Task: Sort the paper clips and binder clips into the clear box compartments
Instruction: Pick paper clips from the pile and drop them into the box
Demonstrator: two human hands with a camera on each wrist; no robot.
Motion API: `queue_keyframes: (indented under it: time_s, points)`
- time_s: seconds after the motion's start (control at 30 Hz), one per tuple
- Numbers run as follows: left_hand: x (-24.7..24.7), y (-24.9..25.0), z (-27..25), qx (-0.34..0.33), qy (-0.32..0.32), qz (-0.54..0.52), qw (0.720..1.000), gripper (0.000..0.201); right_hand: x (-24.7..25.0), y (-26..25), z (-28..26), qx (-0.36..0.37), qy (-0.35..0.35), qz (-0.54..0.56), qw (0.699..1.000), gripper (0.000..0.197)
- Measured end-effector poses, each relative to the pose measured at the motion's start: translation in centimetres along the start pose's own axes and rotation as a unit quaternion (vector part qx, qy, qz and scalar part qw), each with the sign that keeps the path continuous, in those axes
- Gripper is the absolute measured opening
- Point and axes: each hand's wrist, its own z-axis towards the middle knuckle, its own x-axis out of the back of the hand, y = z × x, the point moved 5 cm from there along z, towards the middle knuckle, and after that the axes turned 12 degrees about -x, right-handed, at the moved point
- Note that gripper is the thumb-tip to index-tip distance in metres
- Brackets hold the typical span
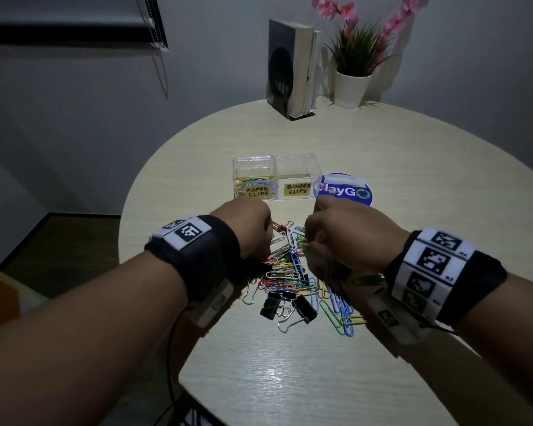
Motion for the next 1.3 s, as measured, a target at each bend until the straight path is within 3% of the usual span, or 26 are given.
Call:
queue_keyframes:
  time_s: [0.13, 0.3, 0.43, 0.67, 0.73, 0.8, 0.9, 0.97, 1.13, 1.3]
  points:
    - [1.6, -1.0, -0.4, -0.010, 0.051, -0.099, 0.994, 0.013, 0.5, 1.5, 1.5, -0.088, -0.065, 0.214, 0.971, 0.013]
    - [3.4, -3.1, -0.1, 0.011, 0.147, -0.253, 0.956, 0.003, 1.4, 2.7, 3.5, -0.150, -0.069, 0.434, 0.886, 0.015]
    - [5.1, -5.6, 0.7, 0.047, 0.235, -0.323, 0.916, 0.007, 3.4, 2.0, 6.0, -0.168, -0.034, 0.503, 0.847, 0.008]
    - [7.5, -8.3, 2.8, 0.092, 0.362, -0.343, 0.862, 0.006, 6.1, 0.2, 11.6, -0.182, 0.080, 0.512, 0.836, 0.011]
    - [7.3, -8.3, 3.4, 0.106, 0.360, -0.324, 0.868, 0.005, 5.7, -0.2, 13.0, -0.192, 0.108, 0.499, 0.838, 0.010]
    - [6.8, -8.2, 3.8, 0.117, 0.330, -0.281, 0.894, 0.007, 4.9, -0.5, 13.8, -0.198, 0.124, 0.470, 0.851, 0.010]
    - [6.3, -8.0, 3.9, 0.116, 0.280, -0.214, 0.928, 0.013, 3.8, -1.3, 13.9, -0.178, 0.102, 0.353, 0.913, 0.010]
    - [6.6, -8.0, 3.3, 0.111, 0.280, -0.182, 0.936, 0.015, 3.8, -1.4, 13.2, -0.162, 0.094, 0.304, 0.934, 0.012]
    - [7.1, -7.5, 1.2, 0.094, 0.286, -0.153, 0.941, 0.011, 4.1, 1.4, 10.0, -0.170, 0.104, 0.340, 0.919, 0.011]
    - [5.2, -5.4, -0.7, 0.053, 0.116, -0.059, 0.990, 0.006, 1.2, 2.1, 6.7, -0.127, -0.036, 0.191, 0.973, 0.006]
